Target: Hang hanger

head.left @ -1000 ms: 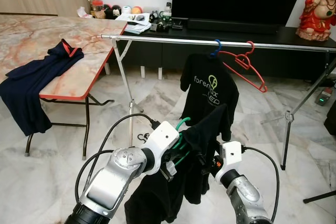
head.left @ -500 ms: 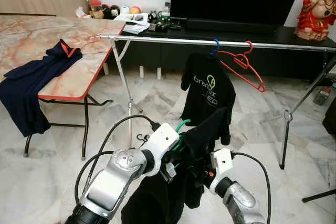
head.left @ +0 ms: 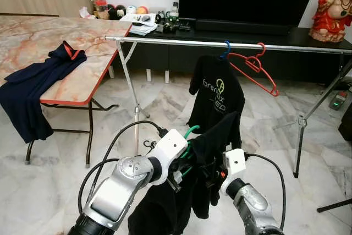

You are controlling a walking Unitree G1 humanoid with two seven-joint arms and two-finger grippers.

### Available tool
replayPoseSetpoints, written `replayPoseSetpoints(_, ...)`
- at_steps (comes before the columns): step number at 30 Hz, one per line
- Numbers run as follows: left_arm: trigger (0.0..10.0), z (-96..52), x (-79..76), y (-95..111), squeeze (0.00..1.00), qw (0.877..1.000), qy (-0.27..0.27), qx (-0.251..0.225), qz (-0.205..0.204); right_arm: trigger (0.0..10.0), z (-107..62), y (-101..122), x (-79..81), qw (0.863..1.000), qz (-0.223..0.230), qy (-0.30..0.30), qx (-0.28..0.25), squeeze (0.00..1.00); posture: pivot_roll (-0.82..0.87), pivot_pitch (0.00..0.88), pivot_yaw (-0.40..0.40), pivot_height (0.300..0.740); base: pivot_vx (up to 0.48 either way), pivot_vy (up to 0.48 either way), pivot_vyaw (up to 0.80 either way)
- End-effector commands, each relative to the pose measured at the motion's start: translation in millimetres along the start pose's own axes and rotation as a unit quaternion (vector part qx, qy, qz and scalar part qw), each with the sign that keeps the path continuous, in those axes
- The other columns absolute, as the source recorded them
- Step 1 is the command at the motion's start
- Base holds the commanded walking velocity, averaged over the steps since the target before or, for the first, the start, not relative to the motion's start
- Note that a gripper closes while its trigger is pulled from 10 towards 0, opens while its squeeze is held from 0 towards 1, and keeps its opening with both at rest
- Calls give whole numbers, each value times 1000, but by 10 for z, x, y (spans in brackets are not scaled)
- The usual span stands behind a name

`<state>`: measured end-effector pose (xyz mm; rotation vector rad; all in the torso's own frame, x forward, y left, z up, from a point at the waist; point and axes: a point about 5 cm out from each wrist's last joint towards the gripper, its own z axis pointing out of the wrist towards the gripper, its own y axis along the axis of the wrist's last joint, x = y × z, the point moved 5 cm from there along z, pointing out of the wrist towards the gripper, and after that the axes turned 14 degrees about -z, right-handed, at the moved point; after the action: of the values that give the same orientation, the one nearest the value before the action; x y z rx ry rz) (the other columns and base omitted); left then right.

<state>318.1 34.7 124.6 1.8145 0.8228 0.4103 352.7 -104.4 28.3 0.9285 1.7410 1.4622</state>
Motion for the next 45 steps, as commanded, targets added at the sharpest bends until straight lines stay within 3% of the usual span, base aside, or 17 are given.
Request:
replayPoseSetpoints(1,10000,-28,-70,110,0,1000,-12,-19,7,0,-11,-44,16,1000,5,-3,7,0,152,17,-30,740,0,0,0)
replayPoseSetpoints(38,10000,-64,-73,81,0,1000,-16,-15,10,0,-40,-125,26,1000,13,-7,22,0,157,16,-30,740,0,0,0)
replayPoseSetpoints(40,10000,-96,-38,36,0,1000,-16,-6,15,0,-44,-128,15,1000,11,-9,23,0,156,16,-30,740,0,0,0)
replayPoseSetpoints(43,10000,-231,183,-142,0,999,5,32,42,0,-59,-143,-19,999,4,-13,30,0,156,15,-30,740,0,0,0)
replayPoseSetpoints(45,10000,-261,230,-180,0,998,10,41,48,0,-63,-148,-26,999,3,-13,32,0,156,14,-30,740,0,0,0)
